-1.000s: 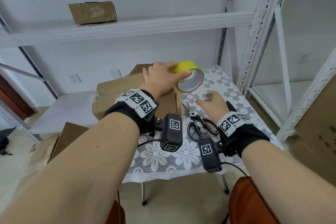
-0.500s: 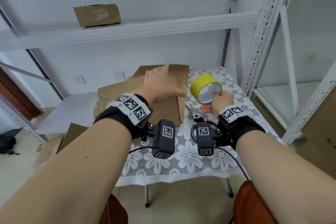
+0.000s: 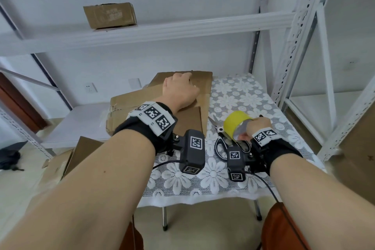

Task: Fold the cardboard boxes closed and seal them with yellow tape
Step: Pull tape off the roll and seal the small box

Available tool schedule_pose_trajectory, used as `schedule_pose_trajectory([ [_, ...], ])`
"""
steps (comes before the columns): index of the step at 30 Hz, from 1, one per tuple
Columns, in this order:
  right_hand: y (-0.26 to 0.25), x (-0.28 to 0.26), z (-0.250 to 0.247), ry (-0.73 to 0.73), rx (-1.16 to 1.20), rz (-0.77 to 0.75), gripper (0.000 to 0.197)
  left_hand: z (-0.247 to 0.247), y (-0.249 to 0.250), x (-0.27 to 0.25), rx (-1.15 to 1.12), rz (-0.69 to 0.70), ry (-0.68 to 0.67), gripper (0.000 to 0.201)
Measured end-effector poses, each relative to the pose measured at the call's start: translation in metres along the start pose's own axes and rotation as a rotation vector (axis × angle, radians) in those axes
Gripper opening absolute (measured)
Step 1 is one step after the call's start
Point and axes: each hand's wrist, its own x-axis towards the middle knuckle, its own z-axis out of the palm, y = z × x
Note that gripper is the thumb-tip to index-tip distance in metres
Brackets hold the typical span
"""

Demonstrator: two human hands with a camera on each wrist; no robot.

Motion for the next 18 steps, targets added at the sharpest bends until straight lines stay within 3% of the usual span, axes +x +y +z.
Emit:
schedule_pose_trajectory([
  [2,-0.002,0.000,0.002,-0.022,-0.035,0.036,0.032,0.002,0.000,0.002,0.032,-0.006,0.006,0.064],
  [3,-0.005,-0.006,0.002,-0.033,-0.214,0.077,0.032,0.002,0.002,0.002,0.032,-0.022,0.005,0.066],
  [5,-0.008,-0.011,0.000,-0.044,-0.661,-0.020,0.031,0.003,0.007,0.001,0.030,-0.043,0.019,0.068],
  [6,-0.014,-0.014,0.000,-0.055,-0.694,-0.082,0.031,0.004,0.009,0.001,0.033,-0.046,0.032,0.068],
  [11,-0.018,-0.020,-0.019,-0.055,-0.344,-0.007,0.036,0.011,0.014,0.003,0.080,-0.094,0.133,0.063],
  [14,-0.023,-0.019,-0.022,0.077,-0.392,-0.103,0.038,0.013,0.013,0.006,0.019,-0.108,0.192,0.046],
  [16,-0.031,-0.027,-0.018,0.154,-0.433,-0.257,0.041,0.009,0.012,0.009,-0.111,-0.136,0.194,0.039],
  [18,-0.045,-0.049,-0.011,0.147,-0.364,-0.486,0.040,0.000,0.014,0.008,-0.263,-0.132,0.147,0.053],
])
